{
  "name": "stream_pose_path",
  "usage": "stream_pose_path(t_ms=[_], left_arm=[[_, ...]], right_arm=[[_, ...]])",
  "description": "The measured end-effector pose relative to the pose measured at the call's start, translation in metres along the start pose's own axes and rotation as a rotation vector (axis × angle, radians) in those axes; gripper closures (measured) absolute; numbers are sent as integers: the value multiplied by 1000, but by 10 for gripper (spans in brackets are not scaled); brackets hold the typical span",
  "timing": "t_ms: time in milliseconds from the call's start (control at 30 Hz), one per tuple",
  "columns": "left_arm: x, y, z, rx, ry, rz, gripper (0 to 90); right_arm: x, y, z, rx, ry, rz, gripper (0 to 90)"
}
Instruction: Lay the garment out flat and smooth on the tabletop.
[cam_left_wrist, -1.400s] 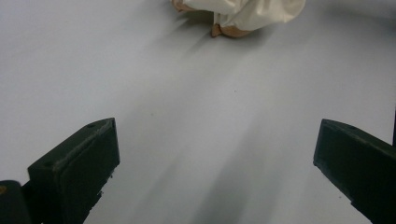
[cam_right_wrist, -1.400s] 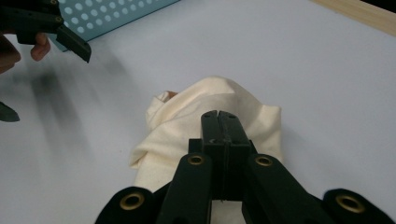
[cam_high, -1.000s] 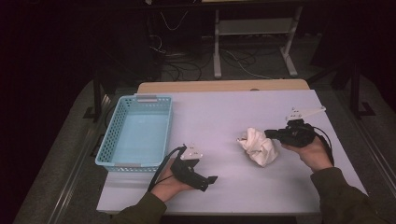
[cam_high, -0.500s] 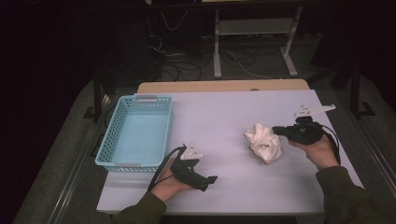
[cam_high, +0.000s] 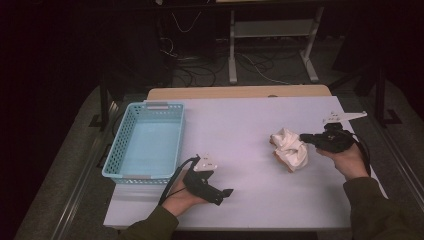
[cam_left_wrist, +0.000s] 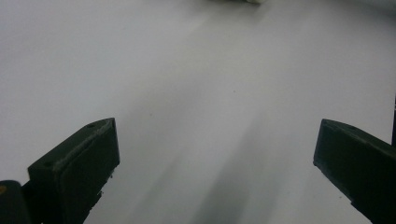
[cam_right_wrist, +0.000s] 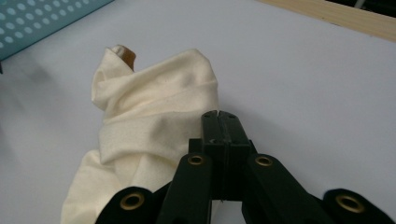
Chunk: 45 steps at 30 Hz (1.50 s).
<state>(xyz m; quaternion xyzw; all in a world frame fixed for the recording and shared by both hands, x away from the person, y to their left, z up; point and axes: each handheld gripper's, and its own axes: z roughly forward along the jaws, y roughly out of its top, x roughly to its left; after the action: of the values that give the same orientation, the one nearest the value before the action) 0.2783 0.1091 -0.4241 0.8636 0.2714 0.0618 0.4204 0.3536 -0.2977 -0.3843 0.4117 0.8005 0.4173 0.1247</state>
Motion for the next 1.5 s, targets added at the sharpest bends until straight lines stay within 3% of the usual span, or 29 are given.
stream_pose_path(t_ms=[500,900,1100,1500], left_arm=[[0,0,1,0,-2,-4,0],[0,0,2,1,0,-1,0],[0,0,1,-1,1,-3,0],[-1,0,1,0,1,0,0]], right_arm=[[-30,-14,5,57,-63,74,892],[-42,-23,13,115,-100,107,891],[-47,-25,13,117,-106,129,881],[-53,-24,-9,62,-149,171,692]])
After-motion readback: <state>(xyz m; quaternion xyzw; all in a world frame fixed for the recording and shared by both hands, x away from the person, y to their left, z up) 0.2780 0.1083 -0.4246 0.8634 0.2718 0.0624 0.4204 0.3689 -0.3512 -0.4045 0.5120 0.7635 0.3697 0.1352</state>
